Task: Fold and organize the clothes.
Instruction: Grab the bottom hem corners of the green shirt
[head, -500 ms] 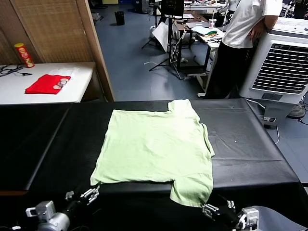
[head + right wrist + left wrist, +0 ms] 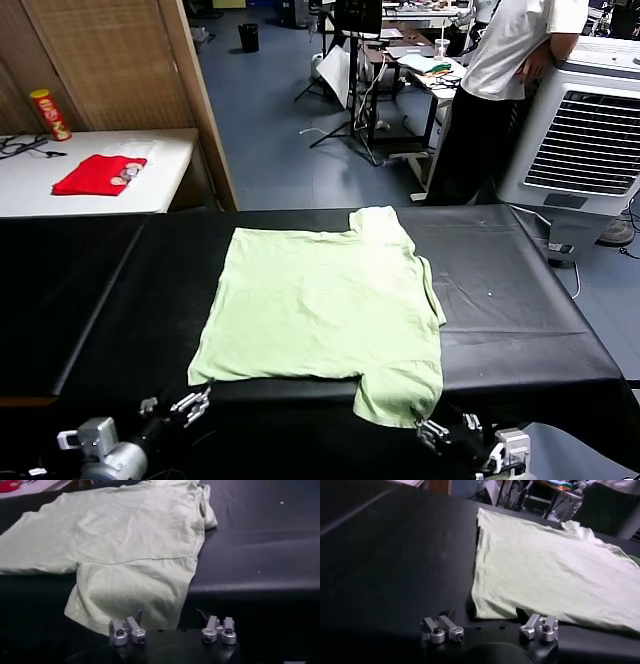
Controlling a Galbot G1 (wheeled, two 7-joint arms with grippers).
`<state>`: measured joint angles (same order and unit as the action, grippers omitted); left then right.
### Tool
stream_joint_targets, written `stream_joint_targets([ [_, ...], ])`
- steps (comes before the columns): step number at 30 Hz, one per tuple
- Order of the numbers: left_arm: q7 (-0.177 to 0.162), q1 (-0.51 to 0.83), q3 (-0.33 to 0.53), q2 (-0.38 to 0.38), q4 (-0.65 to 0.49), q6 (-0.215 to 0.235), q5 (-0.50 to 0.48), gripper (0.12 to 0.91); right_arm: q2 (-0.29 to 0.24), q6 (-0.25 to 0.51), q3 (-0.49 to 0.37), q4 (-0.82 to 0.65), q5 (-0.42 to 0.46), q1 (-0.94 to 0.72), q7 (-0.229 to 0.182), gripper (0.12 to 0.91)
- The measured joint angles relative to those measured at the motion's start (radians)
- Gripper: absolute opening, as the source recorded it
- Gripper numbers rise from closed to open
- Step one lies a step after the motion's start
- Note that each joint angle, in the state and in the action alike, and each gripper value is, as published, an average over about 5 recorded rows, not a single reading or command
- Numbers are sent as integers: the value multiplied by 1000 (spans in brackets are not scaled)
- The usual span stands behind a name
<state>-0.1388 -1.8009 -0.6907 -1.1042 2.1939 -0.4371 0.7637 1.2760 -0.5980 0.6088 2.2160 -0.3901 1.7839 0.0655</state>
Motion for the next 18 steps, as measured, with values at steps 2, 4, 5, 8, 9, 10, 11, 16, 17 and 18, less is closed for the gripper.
stream_joint_targets([
  [2,2,4,3,-1,-5,3,-2,494,1,1,0,1,0,0,-1,201],
  [4,4,6,5,-1,-7,5,-3,377,2,6,1,4,0,2,-5,149],
  [5,5,7,6,-1,-7,6,-3,327,3,9,1,7,-1,3,-7,136],
  [8,9,3,6,-1,-5,9,-4,178,6,20,6,17,-3,12,-7,121],
  [9,10,1,6,-1,-2,10,-4,155,7,22,9,23,-4,16,-4,121],
  [10,11,-2,5,-1,1,11,-4,132,8,23,13,30,-5,21,-2,121],
  [11,11,-6,4,-1,6,13,-5,126,8,25,17,38,-6,27,0,121],
  [16,12,-33,-12,-1,40,30,-6,126,1,49,41,85,-24,47,0,121],
  [17,12,-37,-15,-1,48,37,-7,126,-2,58,46,91,-27,45,-1,121],
  [18,12,-39,-17,-2,56,45,-10,126,-5,70,50,94,-30,40,-2,121],
])
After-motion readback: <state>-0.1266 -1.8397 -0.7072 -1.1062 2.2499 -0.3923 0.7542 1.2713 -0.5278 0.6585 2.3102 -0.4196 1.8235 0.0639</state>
